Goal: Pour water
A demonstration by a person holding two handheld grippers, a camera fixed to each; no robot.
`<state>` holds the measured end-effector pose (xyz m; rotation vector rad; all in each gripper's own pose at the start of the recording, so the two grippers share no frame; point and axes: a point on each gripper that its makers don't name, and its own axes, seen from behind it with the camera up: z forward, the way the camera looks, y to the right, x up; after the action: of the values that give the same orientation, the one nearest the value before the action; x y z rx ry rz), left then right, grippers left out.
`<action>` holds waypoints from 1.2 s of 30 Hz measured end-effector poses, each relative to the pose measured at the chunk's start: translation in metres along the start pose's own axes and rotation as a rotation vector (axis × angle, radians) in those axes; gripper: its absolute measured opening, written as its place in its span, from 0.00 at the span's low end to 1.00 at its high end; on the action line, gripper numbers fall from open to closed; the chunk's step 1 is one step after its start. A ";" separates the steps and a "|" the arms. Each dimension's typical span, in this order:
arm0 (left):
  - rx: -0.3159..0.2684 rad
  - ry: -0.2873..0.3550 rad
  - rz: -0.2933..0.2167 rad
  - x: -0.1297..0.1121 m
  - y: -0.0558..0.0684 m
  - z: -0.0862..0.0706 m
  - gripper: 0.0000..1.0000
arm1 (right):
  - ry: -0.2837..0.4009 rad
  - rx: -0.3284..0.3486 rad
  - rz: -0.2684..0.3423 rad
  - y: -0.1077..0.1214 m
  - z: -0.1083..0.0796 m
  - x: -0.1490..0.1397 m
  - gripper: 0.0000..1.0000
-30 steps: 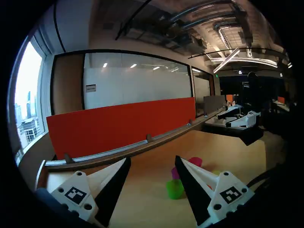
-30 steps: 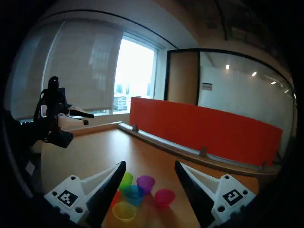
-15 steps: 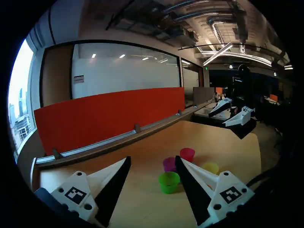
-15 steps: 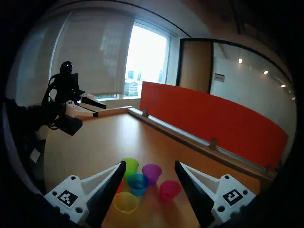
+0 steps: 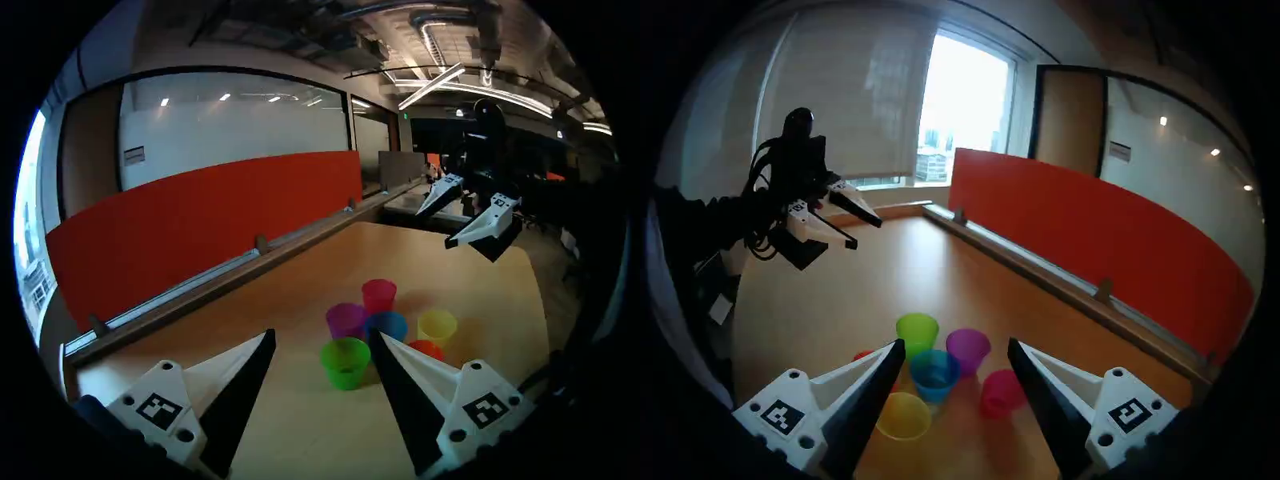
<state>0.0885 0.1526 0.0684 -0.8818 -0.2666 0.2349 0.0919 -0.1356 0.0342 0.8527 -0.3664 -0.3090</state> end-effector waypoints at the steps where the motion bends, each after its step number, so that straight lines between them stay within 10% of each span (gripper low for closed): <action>1: -0.007 -0.007 0.007 -0.002 0.001 0.003 0.85 | -0.007 0.008 -0.003 -0.001 0.002 -0.003 0.99; 36: -0.183 -0.209 0.033 -0.092 0.014 0.070 0.85 | -0.196 0.145 -0.007 -0.018 0.079 -0.077 0.99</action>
<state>-0.0215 0.1830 0.0879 -1.0451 -0.4743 0.3381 -0.0134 -0.1689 0.0532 0.9689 -0.5732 -0.3773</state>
